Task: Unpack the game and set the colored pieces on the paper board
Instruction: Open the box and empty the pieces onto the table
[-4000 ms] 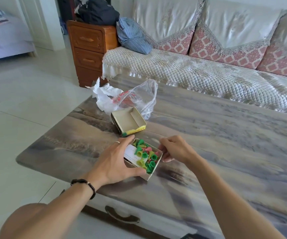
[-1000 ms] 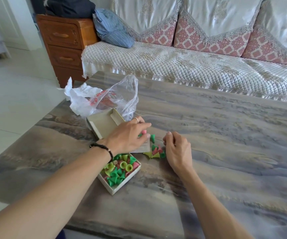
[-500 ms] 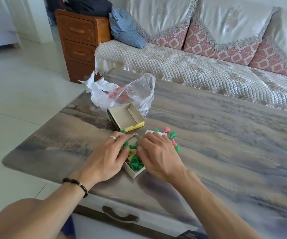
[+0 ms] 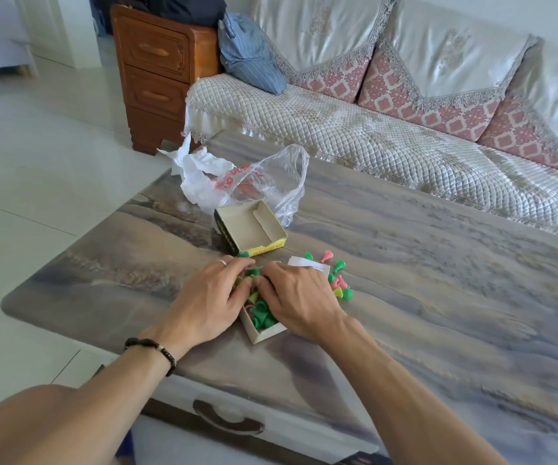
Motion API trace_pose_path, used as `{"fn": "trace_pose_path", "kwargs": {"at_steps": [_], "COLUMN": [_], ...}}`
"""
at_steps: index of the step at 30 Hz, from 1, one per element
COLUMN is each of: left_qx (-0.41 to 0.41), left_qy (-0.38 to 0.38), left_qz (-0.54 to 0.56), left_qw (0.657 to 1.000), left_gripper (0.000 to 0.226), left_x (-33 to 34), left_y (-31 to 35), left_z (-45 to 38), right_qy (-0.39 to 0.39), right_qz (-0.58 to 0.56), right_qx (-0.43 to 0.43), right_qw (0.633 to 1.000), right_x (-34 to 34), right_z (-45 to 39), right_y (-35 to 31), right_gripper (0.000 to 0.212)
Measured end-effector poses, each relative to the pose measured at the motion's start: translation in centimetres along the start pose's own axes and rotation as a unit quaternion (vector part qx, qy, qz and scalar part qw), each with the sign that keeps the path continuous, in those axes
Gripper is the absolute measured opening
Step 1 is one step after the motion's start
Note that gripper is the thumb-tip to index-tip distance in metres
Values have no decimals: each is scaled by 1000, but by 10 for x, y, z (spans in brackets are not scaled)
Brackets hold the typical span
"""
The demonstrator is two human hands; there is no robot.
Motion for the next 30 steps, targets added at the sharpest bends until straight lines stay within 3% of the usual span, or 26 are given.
{"fn": "trace_pose_path", "kwargs": {"at_steps": [11, 16, 18, 22, 23, 27, 30], "left_qx": [2, 11, 9, 6, 7, 36, 100], "left_qy": [1, 9, 14, 16, 15, 19, 9], "left_qz": [12, 4, -8, -38, -46, -85, -132], "left_qw": [1000, 1000, 1000, 999, 999, 996, 986], "left_gripper": [33, 29, 28, 25, 24, 30, 38], "left_x": [-5, -9, -11, -20, -21, -24, -21], "left_y": [-1, 2, 2, -5, -6, 1, 15], "left_z": [-7, -8, -8, -7, -6, -8, -12], "right_qy": [24, 93, 121, 189, 188, 50, -5], "right_qz": [-5, -92, -180, -368, -359, -143, -99], "right_qx": [21, 148, 217, 373, 385, 302, 214], "right_qw": [999, 980, 952, 830, 829, 941, 972], "right_x": [2, 4, 1, -3, -3, 2, 4], "right_z": [-9, -10, -14, -22, -22, -10, -8], "right_y": [-1, -1, -2, 18, 28, 54, 50], "right_gripper": [45, 55, 57, 51, 51, 51, 47]}}
Point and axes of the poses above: each hand's wrist, its own z-axis away from the middle knuckle, its own x-axis out of the palm, y = z × x, the point moved 1 cm from there along -z, towards the middle knuckle, and after that the axes turned 1 degree about z, right-handed, at the moved point
